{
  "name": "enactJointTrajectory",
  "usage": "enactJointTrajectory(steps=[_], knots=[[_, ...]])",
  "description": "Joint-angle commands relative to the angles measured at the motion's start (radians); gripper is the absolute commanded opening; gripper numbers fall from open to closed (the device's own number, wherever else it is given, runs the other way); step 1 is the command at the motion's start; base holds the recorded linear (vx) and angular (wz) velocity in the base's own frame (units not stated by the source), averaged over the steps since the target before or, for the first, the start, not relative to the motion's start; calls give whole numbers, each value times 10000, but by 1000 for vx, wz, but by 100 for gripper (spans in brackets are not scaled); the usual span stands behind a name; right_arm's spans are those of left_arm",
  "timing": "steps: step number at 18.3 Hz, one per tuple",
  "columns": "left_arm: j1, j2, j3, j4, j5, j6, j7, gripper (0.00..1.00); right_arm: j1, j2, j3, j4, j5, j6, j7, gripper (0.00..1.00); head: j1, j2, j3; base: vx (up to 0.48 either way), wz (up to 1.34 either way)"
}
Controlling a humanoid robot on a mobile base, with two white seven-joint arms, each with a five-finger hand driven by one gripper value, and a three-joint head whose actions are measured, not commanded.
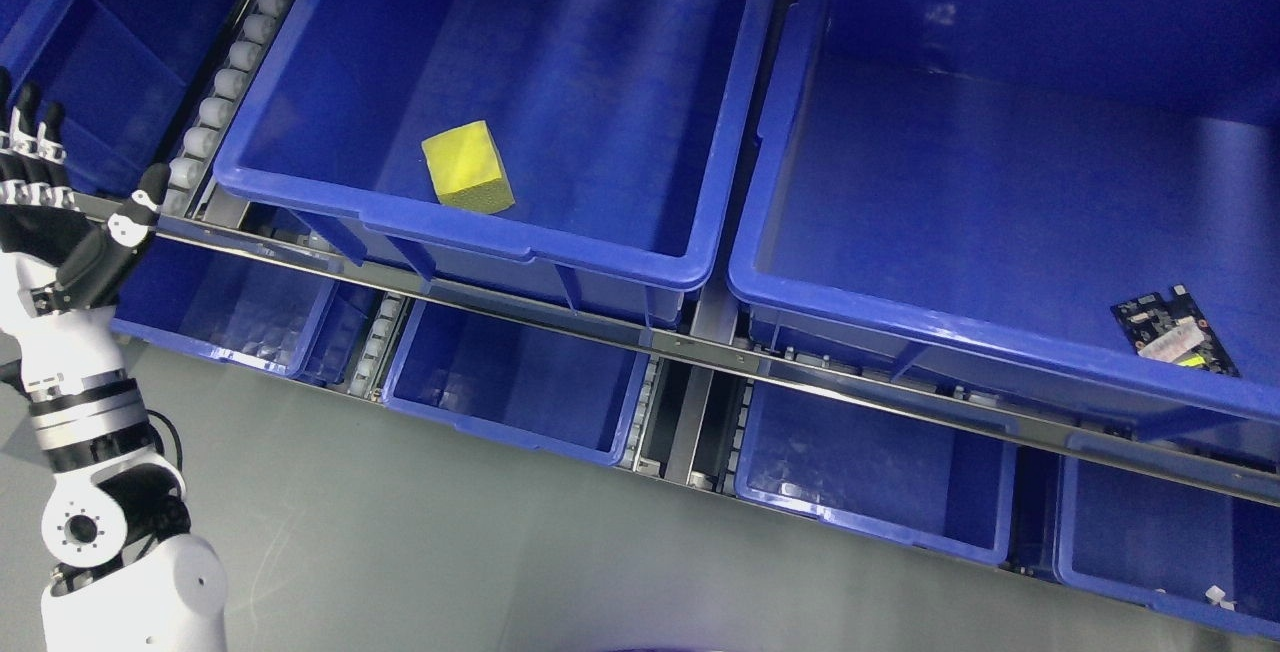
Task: Move yellow foam block to right shelf middle
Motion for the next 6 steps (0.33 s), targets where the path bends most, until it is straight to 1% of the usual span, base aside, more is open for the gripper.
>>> enactJointTrajectory(steps=[1,3,6], knots=[[466,147,-423,46,28,179,156,100,199,-175,0,-175,0,-5,-7,100,0,0,0,9,92],[604,147,-730,76,28,286,247,100,199,-175,0,-175,0,-5,-7,100,0,0,0,20,116],[651,147,-793,92,28,286,416,100,184,-175,0,-175,0,10,-7,100,0,0,0,22,96]])
